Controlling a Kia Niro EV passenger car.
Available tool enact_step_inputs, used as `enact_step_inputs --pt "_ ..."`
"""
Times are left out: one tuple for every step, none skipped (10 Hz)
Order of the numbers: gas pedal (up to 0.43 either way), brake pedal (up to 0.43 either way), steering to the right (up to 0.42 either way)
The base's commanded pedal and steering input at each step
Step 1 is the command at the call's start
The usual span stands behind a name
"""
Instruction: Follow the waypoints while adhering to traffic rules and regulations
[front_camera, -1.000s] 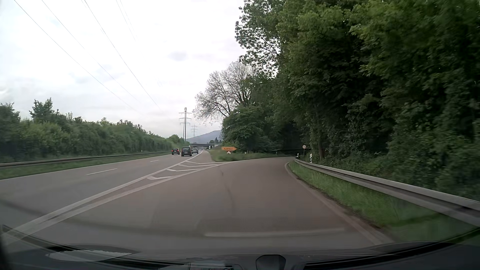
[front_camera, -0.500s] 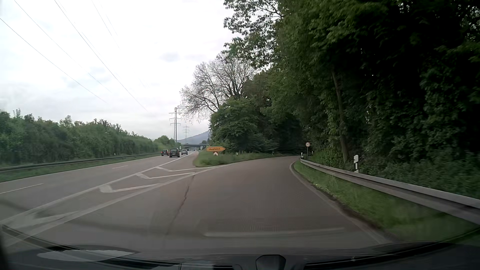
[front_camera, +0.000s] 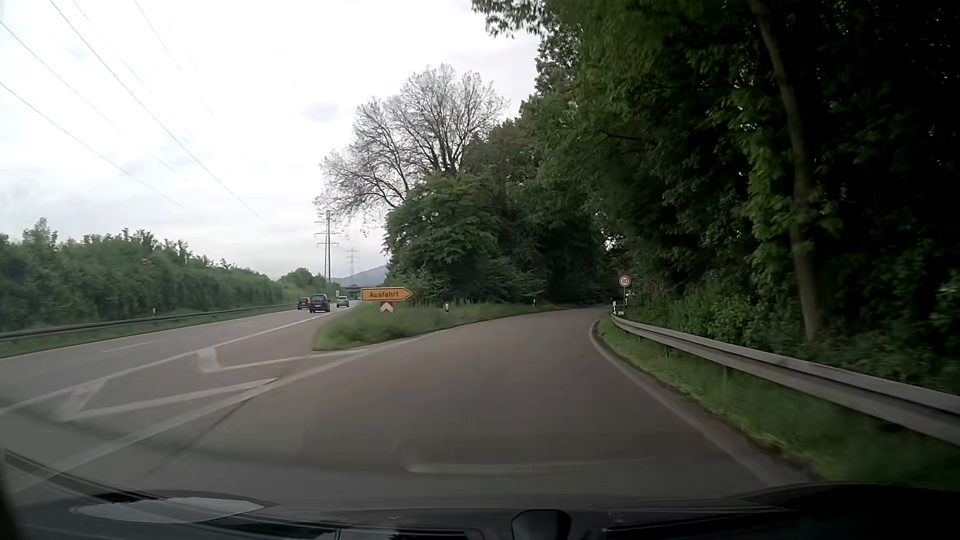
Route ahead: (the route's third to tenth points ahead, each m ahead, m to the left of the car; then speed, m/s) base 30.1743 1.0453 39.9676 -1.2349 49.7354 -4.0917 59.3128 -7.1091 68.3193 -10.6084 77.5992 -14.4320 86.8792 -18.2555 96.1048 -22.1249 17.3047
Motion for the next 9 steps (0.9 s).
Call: enact_step_inputs --pt "0.02 0.0 0.026" --pt "0.008 0.0 0.03" --pt "0.0 0.0 0.03" --pt "0.0 0.0 0.03" --pt "0.0 0.0 0.03" --pt "0.0 0.0 0.031" --pt "0.0 0.0 0.034" --pt "0.0 0.0 0.034" --pt "0.0 0.0 0.034"
